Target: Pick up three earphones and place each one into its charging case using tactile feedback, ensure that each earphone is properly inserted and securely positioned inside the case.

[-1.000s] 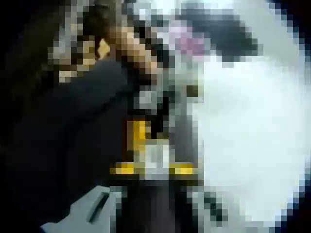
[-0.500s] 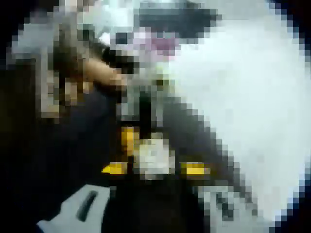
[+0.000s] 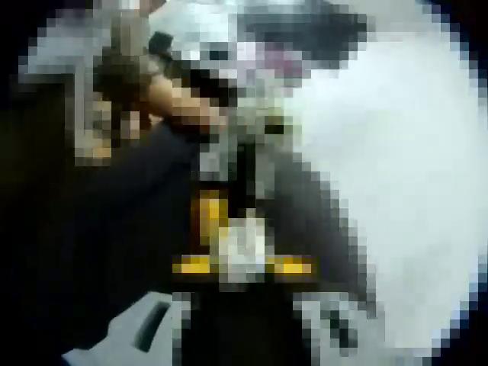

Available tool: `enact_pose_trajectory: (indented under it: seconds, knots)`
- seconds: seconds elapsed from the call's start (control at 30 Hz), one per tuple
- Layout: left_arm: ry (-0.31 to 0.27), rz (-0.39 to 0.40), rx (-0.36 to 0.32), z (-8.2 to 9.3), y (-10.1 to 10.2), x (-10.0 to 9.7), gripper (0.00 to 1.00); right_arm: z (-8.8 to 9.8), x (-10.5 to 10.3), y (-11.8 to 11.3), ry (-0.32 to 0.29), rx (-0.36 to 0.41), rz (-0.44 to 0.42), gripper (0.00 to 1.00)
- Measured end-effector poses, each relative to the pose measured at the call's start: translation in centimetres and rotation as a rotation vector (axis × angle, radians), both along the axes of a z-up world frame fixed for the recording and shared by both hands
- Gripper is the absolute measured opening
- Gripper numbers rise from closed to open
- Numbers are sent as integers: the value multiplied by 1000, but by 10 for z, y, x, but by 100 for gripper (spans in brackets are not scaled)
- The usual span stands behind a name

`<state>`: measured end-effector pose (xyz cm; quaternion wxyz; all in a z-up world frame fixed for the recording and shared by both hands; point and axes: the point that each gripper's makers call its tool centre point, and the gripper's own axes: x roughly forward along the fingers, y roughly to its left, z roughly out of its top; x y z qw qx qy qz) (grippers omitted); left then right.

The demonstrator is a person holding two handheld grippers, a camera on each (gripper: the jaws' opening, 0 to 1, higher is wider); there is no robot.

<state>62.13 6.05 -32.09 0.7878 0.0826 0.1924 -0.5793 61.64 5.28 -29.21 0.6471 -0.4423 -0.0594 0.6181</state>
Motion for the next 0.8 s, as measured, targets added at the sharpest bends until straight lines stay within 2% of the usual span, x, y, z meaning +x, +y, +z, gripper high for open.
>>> enact_pose_trajectory:
  seconds: [0.03,0.1,0.2,0.3,0.37,0.4,0.47,0.6,0.7,0.8]
  knots:
    - [11,3,-6,0,0,0,12,0,-3,-2,-38,-6,12,19]
    - [14,7,-11,1,-1,0,12,-1,-5,-2,-85,-1,7,19]
    - [10,7,-12,2,-2,-1,12,0,-4,-4,-70,15,-18,19]
    - [-1,3,-9,2,-3,-4,13,9,-1,-11,-62,64,-41,24]
    - [3,4,-11,2,-3,-5,13,12,-2,-11,-82,84,-38,25]
    - [3,4,-12,2,-3,-5,13,12,-3,-9,-116,78,-26,25]
    - [9,6,-16,2,-2,-5,13,8,-4,-5,-143,65,-12,25]
    - [15,11,-22,2,0,-4,13,-3,-2,5,-69,64,-16,25]
    - [-31,28,-10,3,3,0,15,-8,1,8,-49,63,-19,28]
    - [-63,40,-12,6,6,4,19,-8,6,8,103,98,-52,28]
